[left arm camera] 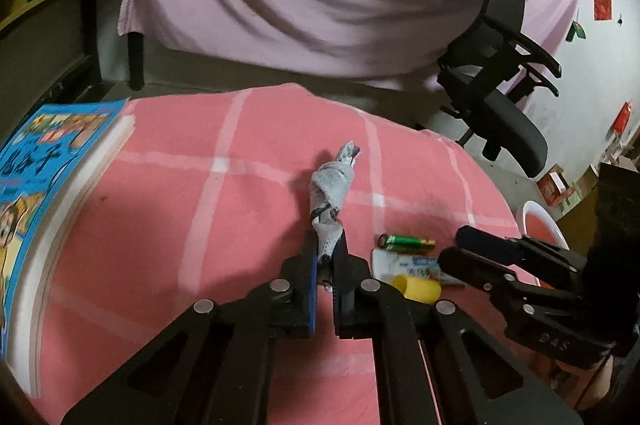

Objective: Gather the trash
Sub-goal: 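Grasp the crumpled grey foil with the left tool while the right tool grasps another white sachet, then carry the grey foil and white sachet over the bucket with both tools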

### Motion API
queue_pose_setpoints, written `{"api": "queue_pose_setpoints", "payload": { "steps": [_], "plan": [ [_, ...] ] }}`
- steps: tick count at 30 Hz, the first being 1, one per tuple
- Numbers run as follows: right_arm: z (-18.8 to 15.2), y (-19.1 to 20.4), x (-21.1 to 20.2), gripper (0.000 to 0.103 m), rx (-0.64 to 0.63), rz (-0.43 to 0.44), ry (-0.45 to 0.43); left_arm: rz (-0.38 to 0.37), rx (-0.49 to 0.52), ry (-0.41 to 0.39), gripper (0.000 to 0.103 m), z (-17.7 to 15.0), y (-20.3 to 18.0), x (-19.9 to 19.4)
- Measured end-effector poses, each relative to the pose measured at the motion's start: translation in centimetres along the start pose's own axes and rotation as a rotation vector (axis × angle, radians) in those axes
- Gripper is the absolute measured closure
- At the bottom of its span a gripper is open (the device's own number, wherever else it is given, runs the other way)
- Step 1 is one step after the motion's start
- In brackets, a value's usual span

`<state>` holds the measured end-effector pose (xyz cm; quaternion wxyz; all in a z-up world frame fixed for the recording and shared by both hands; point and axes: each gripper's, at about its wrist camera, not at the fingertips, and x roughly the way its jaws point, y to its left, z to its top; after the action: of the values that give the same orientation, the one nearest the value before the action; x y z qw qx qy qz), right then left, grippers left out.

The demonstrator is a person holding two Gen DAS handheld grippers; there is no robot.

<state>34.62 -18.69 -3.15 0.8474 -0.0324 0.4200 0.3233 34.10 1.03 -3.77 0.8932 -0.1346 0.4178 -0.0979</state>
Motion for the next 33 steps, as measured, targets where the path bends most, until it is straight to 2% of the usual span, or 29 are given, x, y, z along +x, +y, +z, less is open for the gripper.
{"api": "queue_pose_setpoints", "payload": {
  "steps": [4, 7, 12, 14, 15, 19, 28, 33],
  "plan": [
    [-0.4, 0.2, 0.0, 0.067, -0.001, 0.057, 0.021, -0.001, -0.020, -0.014, 0.099, -0.9, 0.5, -1.5],
    [-0.8, 0.9, -0.2, 0.067, -0.029, 0.063, 0.034, 0.004, -0.024, -0.021, 0.099, -1.4, 0.4, -2.2],
    [-1.4, 3.0, -0.1, 0.067, -0.124, 0.015, 0.053, 0.010, -0.036, -0.030, 0.099, -2.1, 0.4, -3.2],
    [-1.6, 3.7, 0.0, 0.071, -0.155, -0.001, 0.057, 0.015, -0.041, -0.036, 0.100, -2.4, 0.2, -3.5],
    [-1.7, 3.9, -0.1, 0.078, -0.162, 0.001, 0.057, 0.019, -0.042, -0.039, 0.100, -2.6, 0.2, -3.7],
    [-2.0, 4.2, -0.3, 0.080, -0.156, -0.021, 0.048, 0.028, -0.046, -0.064, 0.101, -3.5, 0.0, -4.7],
    [-3.4, 6.3, -2.8, 0.083, -0.196, -0.092, -0.064, 0.010, 0.022, -0.281, 0.101, -5.9, -1.7, -9.7],
    [-3.9, 6.1, -4.4, 0.083, -0.160, -0.095, -0.134, 0.025, 0.027, -0.335, 0.101, -7.1, -2.0, -11.2]
  ]
}}
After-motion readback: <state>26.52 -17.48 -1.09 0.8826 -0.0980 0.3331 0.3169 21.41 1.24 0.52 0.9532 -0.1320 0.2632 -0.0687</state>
